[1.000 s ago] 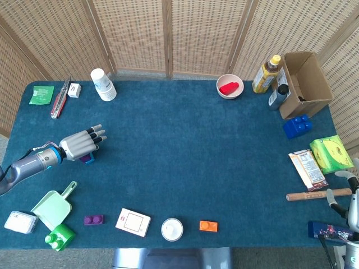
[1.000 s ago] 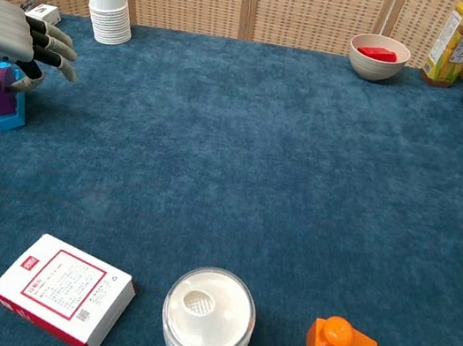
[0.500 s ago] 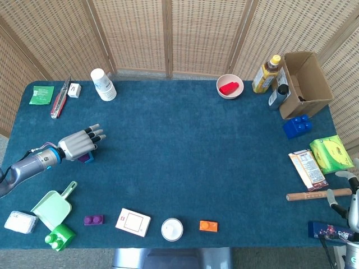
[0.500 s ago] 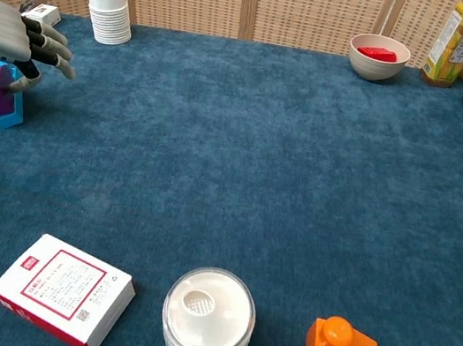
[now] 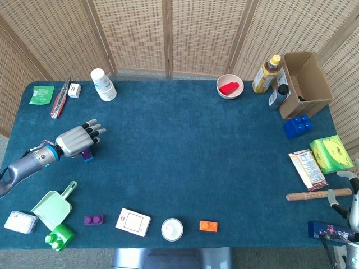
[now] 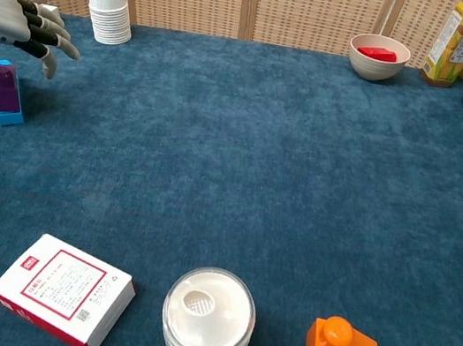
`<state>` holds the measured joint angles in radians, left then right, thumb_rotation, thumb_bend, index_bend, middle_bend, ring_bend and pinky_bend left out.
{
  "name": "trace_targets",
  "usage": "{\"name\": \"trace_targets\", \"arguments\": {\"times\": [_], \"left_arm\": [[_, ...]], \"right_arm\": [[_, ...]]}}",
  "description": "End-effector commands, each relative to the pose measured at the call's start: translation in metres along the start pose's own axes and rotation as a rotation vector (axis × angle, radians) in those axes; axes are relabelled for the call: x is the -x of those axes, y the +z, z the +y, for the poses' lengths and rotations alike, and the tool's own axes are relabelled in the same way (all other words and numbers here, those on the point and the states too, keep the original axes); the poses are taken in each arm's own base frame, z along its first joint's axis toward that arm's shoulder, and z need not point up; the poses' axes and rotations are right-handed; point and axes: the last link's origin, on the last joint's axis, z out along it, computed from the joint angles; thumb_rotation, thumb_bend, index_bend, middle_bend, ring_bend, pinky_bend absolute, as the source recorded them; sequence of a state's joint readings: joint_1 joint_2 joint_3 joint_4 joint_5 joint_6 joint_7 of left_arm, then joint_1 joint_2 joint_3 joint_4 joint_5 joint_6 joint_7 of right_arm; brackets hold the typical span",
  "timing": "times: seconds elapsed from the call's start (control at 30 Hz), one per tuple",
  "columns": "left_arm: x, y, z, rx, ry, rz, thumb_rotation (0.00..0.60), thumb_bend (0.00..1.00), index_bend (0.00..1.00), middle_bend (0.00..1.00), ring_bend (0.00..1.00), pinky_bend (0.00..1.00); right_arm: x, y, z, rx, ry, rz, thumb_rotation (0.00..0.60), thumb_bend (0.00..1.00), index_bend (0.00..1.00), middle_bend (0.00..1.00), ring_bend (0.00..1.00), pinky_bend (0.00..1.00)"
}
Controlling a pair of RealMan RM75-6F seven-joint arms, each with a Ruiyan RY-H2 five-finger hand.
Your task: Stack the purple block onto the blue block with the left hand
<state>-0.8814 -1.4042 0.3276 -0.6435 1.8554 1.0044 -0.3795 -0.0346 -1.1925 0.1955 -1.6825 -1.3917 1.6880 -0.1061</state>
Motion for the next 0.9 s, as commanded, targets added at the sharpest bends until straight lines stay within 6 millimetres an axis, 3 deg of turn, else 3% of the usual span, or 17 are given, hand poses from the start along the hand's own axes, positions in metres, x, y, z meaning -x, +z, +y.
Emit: {"name": "trace_targets", "arguments": {"times": [0.03, 0.43, 0.73, 0.8, 0.9], "left_arm": [[-0.004, -0.007, -0.003, -0.022, -0.051, 0.026, 0.6, 0.31, 0.23, 0.06, 0.0, 0.0], [-0.008, -0.039, -0.008, -0.144, -0.335, 0.121, 0.6, 0.31, 0.22, 0.06, 0.0, 0.0], [-0.005, -0.05, -0.003, -0.246, -0.577, 0.148, 0.598, 0.3, 0.2, 0.06, 0.0, 0.0], [-0.001, -0.05, 0.0, -0.268, -0.647, 0.142, 0.563, 0.3, 0.18, 0.06, 0.0, 0.0], [0.005, -0.048, 0.006, -0.299, -0.74, 0.122, 0.427, 0.27, 0.15, 0.05, 0.0, 0.0]], "right_arm": [[0.001, 0.0, 0.0, -0.002, 0.004, -0.003, 0.6, 0.28, 0.35, 0.14, 0.0, 0.0], [0.008, 0.004, 0.0, -0.025, 0.024, -0.027, 0.6, 0.28, 0.35, 0.14, 0.0, 0.0], [0.012, 0.006, 0.0, -0.032, 0.033, -0.041, 0.6, 0.28, 0.35, 0.14, 0.0, 0.0], [0.013, 0.006, 0.001, -0.034, 0.034, -0.044, 0.6, 0.28, 0.35, 0.14, 0.0, 0.0], [0.015, 0.006, 0.001, -0.035, 0.038, -0.05, 0.6, 0.28, 0.35, 0.14, 0.0, 0.0]]}}
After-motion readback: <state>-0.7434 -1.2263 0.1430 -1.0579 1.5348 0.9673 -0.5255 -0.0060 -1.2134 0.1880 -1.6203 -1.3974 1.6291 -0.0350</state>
